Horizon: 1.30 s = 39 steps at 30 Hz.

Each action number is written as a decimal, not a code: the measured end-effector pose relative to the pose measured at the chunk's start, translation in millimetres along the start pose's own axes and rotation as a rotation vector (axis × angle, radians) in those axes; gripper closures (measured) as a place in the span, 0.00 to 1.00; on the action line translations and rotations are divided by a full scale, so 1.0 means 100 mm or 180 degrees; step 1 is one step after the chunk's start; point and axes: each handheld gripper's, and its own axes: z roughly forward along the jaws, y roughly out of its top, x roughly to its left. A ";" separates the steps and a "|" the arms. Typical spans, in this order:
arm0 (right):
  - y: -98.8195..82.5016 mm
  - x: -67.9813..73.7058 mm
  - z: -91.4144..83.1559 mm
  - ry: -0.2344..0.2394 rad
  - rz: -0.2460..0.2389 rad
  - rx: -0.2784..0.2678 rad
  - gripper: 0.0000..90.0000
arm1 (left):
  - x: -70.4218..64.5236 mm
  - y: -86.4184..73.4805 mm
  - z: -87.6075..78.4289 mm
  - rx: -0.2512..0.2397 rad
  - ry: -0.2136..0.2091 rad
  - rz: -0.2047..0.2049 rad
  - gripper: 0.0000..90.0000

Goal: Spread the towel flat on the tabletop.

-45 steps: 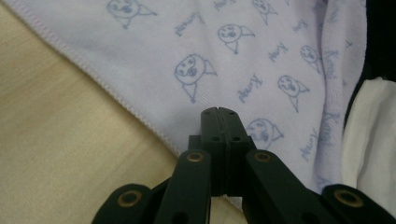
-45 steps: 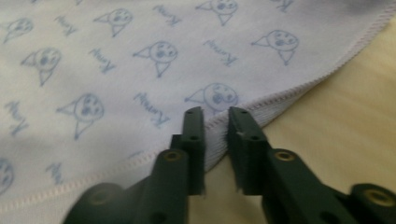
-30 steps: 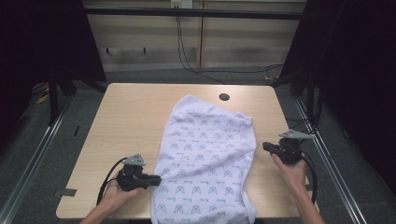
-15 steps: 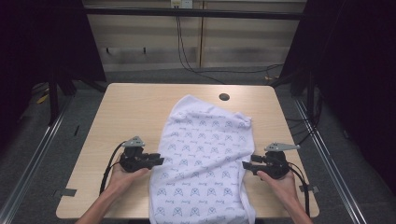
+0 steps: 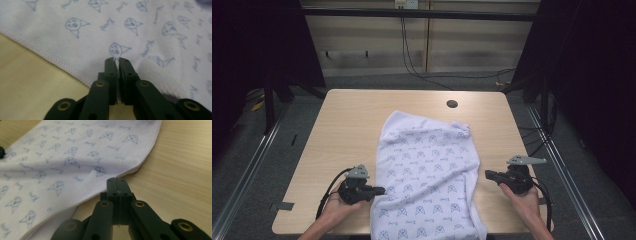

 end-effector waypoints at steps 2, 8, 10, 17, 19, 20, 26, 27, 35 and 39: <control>-0.02 0.00 0.00 0.0127 0.0051 0.0013 0.83 | -0.07 -0.01 -0.01 0.0035 0.0036 0.0010 0.86; 0.06 0.01 0.33 0.0011 -0.0058 0.0273 0.58 | 0.09 0.15 -0.05 -0.0244 0.0110 -0.0095 0.79; 0.09 -0.02 0.41 -0.0011 -0.0071 0.0293 0.58 | 0.19 0.24 -0.01 -0.0333 0.0189 -0.0119 0.77; 0.17 0.01 0.54 0.0038 -0.0127 0.0322 0.99 | 0.39 0.37 0.26 -0.0232 0.0383 -0.0115 0.73; 0.17 0.03 0.39 0.0059 -0.0145 0.0226 0.99 | 0.36 0.36 0.25 -0.0202 0.0386 -0.0082 0.73; 0.15 0.04 0.30 0.0072 -0.0133 0.0173 0.99 | 0.35 0.34 0.24 -0.0228 0.0381 -0.0088 0.72; -0.23 0.10 -0.23 0.0156 -0.0077 0.0174 0.99 | 0.18 0.23 0.22 -0.0231 0.0161 -0.0062 0.69; -0.30 0.14 -0.30 0.0165 -0.0090 0.0218 0.99 | 0.12 0.21 0.22 -0.0206 0.0100 -0.0043 0.69; -0.43 0.45 -0.54 0.0382 -0.0247 0.0187 0.84 | -0.31 0.03 0.13 0.0176 -0.0389 0.0174 0.99; -0.26 0.42 -0.27 0.0403 -0.0332 0.0156 0.74 | -0.30 0.02 0.07 0.0097 -0.0417 0.0109 0.94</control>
